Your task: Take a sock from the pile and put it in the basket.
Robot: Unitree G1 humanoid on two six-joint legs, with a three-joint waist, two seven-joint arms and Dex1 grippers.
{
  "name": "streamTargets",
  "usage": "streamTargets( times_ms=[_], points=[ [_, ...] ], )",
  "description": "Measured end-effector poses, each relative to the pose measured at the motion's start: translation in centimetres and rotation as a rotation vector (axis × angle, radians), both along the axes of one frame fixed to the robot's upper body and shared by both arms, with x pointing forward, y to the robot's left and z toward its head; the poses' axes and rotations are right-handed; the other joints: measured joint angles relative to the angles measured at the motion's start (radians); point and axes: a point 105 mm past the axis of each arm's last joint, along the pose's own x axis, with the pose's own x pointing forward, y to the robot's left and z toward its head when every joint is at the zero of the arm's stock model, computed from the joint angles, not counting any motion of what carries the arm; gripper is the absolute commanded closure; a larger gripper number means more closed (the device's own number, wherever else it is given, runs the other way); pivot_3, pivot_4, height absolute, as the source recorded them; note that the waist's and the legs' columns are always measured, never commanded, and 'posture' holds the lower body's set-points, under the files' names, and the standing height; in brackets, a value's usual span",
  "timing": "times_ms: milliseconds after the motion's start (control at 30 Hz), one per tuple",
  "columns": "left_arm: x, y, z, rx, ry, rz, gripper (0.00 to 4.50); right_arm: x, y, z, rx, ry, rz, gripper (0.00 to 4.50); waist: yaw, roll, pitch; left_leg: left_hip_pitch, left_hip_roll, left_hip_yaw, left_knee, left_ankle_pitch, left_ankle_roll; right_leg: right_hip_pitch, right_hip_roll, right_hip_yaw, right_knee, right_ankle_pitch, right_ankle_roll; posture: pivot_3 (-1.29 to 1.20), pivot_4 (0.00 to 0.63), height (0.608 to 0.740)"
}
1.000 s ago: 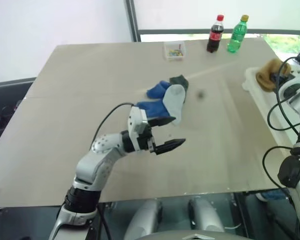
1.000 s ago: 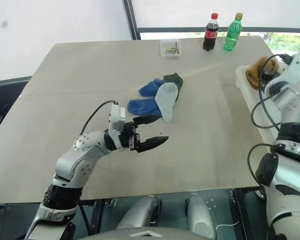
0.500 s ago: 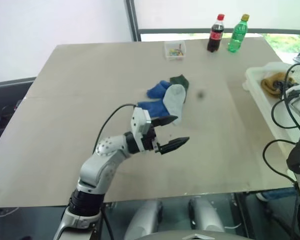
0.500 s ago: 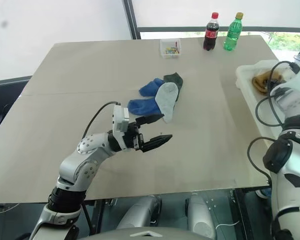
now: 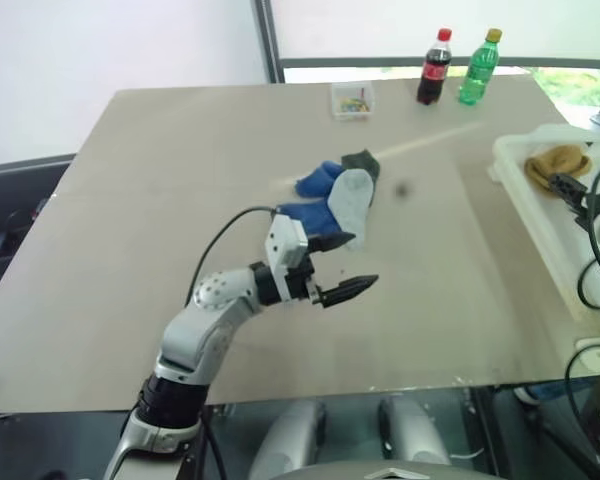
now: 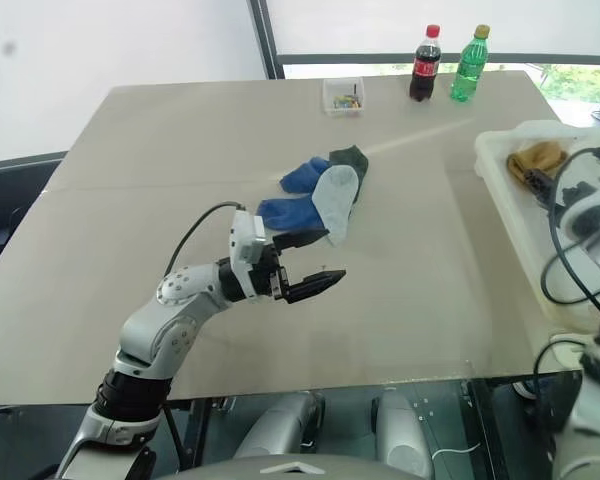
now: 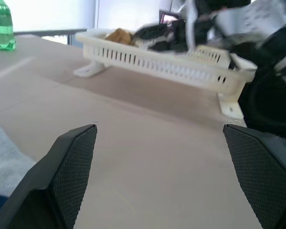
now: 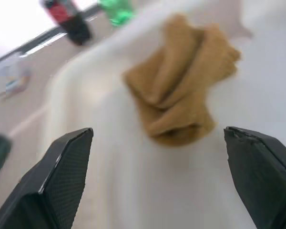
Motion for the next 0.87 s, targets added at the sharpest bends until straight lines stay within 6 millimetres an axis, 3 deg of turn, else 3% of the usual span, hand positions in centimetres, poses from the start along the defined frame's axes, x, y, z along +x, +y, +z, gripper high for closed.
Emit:
streamTargets(
  times_ms=[67,133,200,267,300,500,700,867],
  points=[
    [0.1,0.5,-0.5,0.025,-0.006,0.032,0.00,-2.0,3.9,2.5,-0.121,-0.135,0.167,0.02,-0.003,0.000,0.000,0.002,0.002,0.001,0.000,0.000,0.000,0.001,0.001,0.001,0.001,0.000,0.000,0.00,0.150,0.740],
    [0.1,1.0,-1.0,0.041,-0.001,0.052,0.00,-2.9,6.1,3.1,-0.180,-0.180,0.259,0.02,-0.003,0.000,0.000,0.002,0.003,0.000,0.000,0.000,0.000,0.001,0.001,0.000,0.001,0.000,0.000,0.00,0.150,0.740],
    [-0.1,2.5,-2.3,0.080,0.032,0.101,0.00,-4.6,10.7,1.2,-0.324,-0.160,0.465,0.02,0.000,-0.001,0.000,0.002,0.004,-0.001,0.001,0.000,0.000,0.002,0.004,-0.001,0.000,0.000,0.000,0.00,0.150,0.740],
    [-0.2,3.2,-2.6,0.086,0.041,0.121,0.00,-5.0,12.0,-0.2,-0.364,-0.135,0.524,0.02,0.004,0.000,0.000,0.002,0.003,0.000,0.001,0.000,0.000,0.002,0.003,-0.001,0.000,0.000,0.000,0.00,0.150,0.740],
    [-0.4,4.2,-3.1,0.105,0.053,0.149,0.00,-5.3,12.8,-1.9,-0.398,-0.105,0.561,0.02,0.006,-0.001,0.000,0.002,0.003,0.000,0.002,0.000,0.000,0.003,0.002,-0.001,-0.001,0.000,0.000,0.00,0.150,0.740],
    [-1.6,9.2,-3.5,0.169,0.077,0.296,0.00,-7.4,13.2,-7.8,-0.538,0.014,0.653,0.02,0.015,-0.001,0.000,0.001,0.002,-0.001,0.002,0.000,0.000,0.002,-0.002,-0.002,-0.002,0.000,0.000,0.00,0.150,0.740],
    [-3.0,11.7,-2.9,0.198,0.081,0.349,0.00,-8.8,12.5,-9.4,-0.569,0.059,0.704,0.02,0.016,-0.001,0.001,0.002,0.003,-0.001,0.002,0.000,-0.001,0.003,-0.002,-0.002,-0.002,0.000,0.000,0.00,0.150,0.740],
    [-3.4,12.2,-2.5,0.206,0.087,0.355,0.00,-9.5,11.9,-9.9,-0.590,0.088,0.721,0.02,0.020,-0.002,0.001,0.002,0.003,-0.001,0.002,0.000,-0.001,0.003,-0.002,-0.002,-0.002,0.000,0.001,0.00,0.150,0.740]
  ],
)
